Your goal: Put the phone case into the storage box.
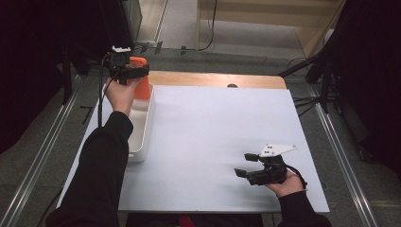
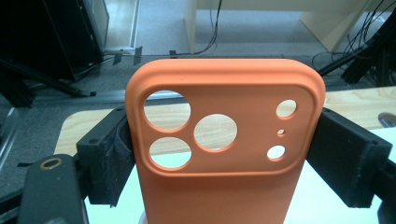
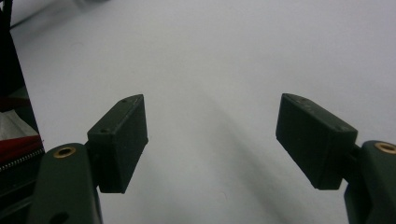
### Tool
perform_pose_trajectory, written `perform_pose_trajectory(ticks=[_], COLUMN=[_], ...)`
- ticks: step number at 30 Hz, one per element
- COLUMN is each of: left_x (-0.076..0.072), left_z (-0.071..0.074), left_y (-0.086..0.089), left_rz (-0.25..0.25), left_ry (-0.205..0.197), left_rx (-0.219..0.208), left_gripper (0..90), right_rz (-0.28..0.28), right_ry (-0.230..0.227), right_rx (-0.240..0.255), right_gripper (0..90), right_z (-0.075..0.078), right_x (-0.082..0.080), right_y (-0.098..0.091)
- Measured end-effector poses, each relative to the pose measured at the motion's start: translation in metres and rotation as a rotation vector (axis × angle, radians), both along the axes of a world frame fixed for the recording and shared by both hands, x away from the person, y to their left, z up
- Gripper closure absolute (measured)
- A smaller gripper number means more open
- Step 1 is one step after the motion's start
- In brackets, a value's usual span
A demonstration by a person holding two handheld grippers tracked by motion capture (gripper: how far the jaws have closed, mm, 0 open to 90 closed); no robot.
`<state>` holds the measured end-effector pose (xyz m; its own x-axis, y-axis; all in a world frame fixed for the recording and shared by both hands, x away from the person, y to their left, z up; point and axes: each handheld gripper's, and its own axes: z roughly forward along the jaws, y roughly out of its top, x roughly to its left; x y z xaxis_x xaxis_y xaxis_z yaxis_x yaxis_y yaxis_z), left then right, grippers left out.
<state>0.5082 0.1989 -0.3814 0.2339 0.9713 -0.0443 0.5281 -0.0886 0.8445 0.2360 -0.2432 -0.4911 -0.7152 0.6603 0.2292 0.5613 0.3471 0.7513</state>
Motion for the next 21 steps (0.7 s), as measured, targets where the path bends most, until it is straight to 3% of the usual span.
perform_pose_trajectory(ticks=[21], left_x=[0.001], left_z=[-0.025], left_y=[-0.001], left_rz=[0.0], left_ry=[0.066], left_rx=[0.005], left_gripper=[15.3], right_rz=[0.0], right_ry=[-0.002], right_rx=[-0.002], right_gripper=[23.6], right_z=[-0.001], right_x=[0.001], right_y=[0.0])
